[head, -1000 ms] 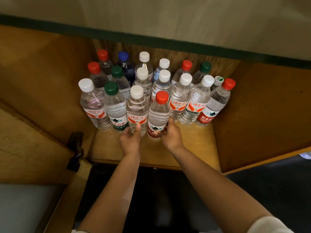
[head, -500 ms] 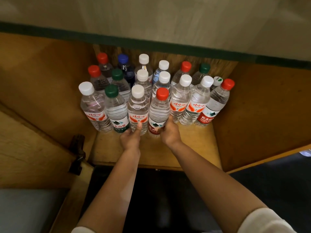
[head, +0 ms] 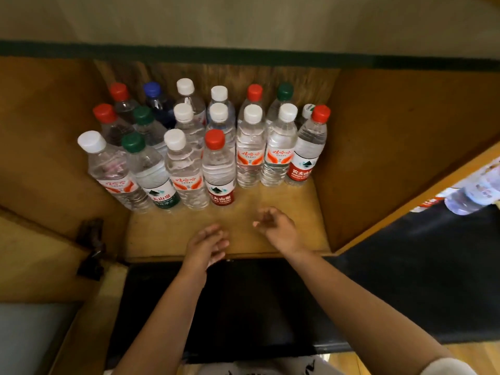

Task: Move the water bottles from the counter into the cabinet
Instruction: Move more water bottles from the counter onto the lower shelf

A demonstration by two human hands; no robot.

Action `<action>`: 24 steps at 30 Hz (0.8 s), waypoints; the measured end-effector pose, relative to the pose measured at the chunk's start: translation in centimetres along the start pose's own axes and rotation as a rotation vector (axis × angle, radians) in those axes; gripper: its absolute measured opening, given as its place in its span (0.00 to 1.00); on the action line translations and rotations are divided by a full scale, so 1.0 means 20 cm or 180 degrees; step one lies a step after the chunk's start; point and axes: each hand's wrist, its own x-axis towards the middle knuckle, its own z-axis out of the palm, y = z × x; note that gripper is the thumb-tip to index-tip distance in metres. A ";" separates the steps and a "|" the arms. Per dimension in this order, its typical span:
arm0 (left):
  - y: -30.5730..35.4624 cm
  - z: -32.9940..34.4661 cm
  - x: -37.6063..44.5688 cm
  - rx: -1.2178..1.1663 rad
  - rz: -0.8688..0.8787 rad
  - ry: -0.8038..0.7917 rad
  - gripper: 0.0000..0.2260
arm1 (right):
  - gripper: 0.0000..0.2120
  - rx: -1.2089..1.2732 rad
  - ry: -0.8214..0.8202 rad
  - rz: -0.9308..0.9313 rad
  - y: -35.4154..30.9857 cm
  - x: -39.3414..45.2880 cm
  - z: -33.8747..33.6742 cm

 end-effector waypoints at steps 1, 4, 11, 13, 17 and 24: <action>-0.05 0.02 -0.05 0.0128 0.0014 -0.0080 0.09 | 0.15 -0.0007 -0.0088 -0.0036 0.05 -0.05 -0.05; -0.19 0.13 -0.17 0.0598 0.0076 -0.0289 0.06 | 0.10 0.0074 -0.0427 0.0017 0.21 -0.21 -0.23; -0.37 0.59 -0.38 0.1668 0.0320 -0.0950 0.07 | 0.09 -0.0086 -0.0314 0.0239 0.54 -0.42 -0.75; -0.39 0.76 -0.42 0.1875 0.0406 -0.1168 0.07 | 0.10 -0.0045 -0.0125 0.0294 0.61 -0.44 -0.92; -0.39 1.09 -0.48 0.2220 0.0666 -0.1603 0.08 | 0.10 0.0120 0.0338 0.0360 0.75 -0.44 -1.25; -0.32 1.65 -0.36 0.1823 0.1134 -0.1118 0.21 | 0.12 0.0342 0.1219 0.0343 0.89 -0.31 -1.76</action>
